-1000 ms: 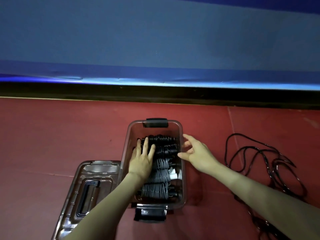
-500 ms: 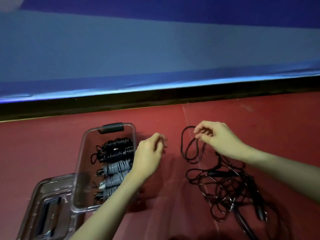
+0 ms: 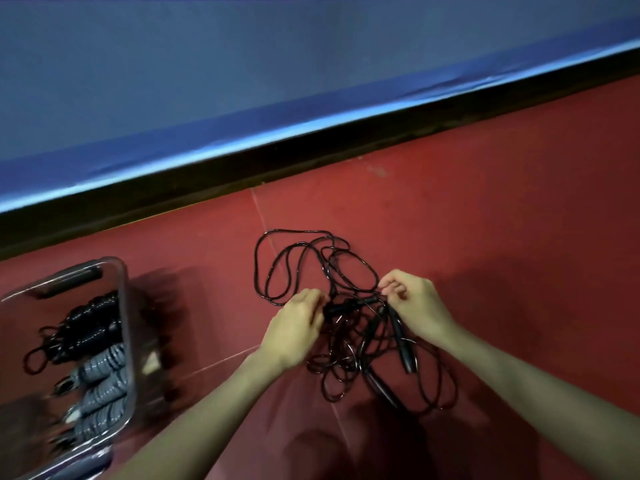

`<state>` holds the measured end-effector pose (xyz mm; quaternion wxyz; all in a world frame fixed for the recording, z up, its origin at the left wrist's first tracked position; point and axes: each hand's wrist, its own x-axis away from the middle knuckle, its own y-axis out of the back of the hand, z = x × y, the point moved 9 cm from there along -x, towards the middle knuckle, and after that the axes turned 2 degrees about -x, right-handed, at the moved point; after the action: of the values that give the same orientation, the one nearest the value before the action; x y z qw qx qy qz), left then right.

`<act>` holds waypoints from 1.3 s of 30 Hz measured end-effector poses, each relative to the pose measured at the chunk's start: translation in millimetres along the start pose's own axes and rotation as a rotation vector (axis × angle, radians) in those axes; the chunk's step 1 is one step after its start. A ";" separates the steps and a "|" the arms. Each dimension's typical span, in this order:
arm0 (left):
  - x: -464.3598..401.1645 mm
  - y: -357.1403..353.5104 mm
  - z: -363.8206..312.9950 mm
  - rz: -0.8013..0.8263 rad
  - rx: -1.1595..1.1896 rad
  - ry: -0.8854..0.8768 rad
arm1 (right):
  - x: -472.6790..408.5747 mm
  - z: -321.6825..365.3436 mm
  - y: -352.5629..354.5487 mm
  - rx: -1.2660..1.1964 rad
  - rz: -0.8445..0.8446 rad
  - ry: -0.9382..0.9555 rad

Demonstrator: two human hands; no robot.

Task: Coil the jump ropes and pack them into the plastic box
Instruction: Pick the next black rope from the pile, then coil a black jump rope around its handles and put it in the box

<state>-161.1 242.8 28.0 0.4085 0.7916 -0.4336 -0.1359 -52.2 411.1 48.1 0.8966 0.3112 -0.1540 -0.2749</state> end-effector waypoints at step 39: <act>26.8 38.5 142.4 0.142 -0.498 0.562 | -38.5 86.3 21.0 0.113 -0.014 0.281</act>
<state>-248.7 135.0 -28.4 0.6997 0.6425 -0.3122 0.0142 -113.3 406.6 123.0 0.8885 0.3974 -0.0401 -0.2258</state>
